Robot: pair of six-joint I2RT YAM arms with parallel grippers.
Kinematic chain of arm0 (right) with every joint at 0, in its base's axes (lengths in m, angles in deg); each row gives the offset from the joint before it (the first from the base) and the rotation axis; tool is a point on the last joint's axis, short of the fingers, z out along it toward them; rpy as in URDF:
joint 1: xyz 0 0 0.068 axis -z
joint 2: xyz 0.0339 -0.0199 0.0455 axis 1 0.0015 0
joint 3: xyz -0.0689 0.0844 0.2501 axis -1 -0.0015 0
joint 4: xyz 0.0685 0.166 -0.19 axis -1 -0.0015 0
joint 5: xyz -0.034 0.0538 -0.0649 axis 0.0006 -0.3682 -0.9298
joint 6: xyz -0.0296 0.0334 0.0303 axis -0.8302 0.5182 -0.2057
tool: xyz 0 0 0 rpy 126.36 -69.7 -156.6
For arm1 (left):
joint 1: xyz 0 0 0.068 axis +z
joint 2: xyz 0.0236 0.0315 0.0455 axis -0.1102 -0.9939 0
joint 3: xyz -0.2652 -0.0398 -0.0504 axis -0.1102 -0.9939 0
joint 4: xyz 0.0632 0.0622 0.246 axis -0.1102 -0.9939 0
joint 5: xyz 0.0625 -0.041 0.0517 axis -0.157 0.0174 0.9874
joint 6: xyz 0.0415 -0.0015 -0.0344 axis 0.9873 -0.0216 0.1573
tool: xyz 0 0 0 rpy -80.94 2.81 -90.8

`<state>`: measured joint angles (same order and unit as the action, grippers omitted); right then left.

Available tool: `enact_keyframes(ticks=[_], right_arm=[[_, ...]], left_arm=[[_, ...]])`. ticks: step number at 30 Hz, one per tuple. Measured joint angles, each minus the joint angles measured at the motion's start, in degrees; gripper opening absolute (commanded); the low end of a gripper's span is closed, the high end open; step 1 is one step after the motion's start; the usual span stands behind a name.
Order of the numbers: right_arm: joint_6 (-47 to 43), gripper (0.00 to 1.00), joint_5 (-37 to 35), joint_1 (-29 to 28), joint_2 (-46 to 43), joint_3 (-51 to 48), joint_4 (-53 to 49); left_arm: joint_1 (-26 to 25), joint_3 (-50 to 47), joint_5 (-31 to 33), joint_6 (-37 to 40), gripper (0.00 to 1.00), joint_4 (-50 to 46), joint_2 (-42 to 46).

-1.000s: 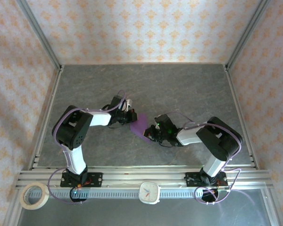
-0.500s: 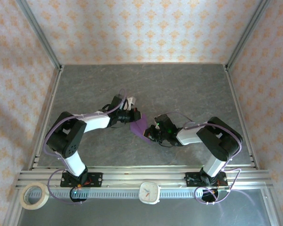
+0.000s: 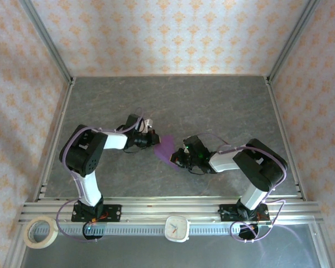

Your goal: Fold a paper plane with a square sheet of paper (pick it up from the middle)

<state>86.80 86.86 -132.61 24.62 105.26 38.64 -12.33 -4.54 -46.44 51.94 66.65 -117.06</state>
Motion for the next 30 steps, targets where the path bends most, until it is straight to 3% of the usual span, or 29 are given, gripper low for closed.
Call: enact_keyframes(ticks=[8,14,20,25,30], right_arm=[[-0.07,0.00,0.04,0.00,-0.35,-0.68,0.85],[-0.22,0.00,0.07,0.00,-0.59,-0.66,0.42],[-0.24,0.00,0.13,0.00,-0.68,-0.24,-0.55],[-0.22,0.00,0.22,0.00,-0.68,0.09,-1.25],[-0.63,0.00,0.26,0.00,-0.68,0.79,-2.51]], left_arm=[[4.83,3.08,4.00,1.51,0.02,-4.59,0.37],[4.37,2.89,5.03,1.31,0.05,-5.99,7.72],[-1.16,2.69,4.11,1.36,0.05,-4.28,9.33],[-6.73,3.08,2.40,1.31,0.04,-3.52,4.15],[-7.69,3.26,2.29,1.42,0.04,-3.34,-1.07]])
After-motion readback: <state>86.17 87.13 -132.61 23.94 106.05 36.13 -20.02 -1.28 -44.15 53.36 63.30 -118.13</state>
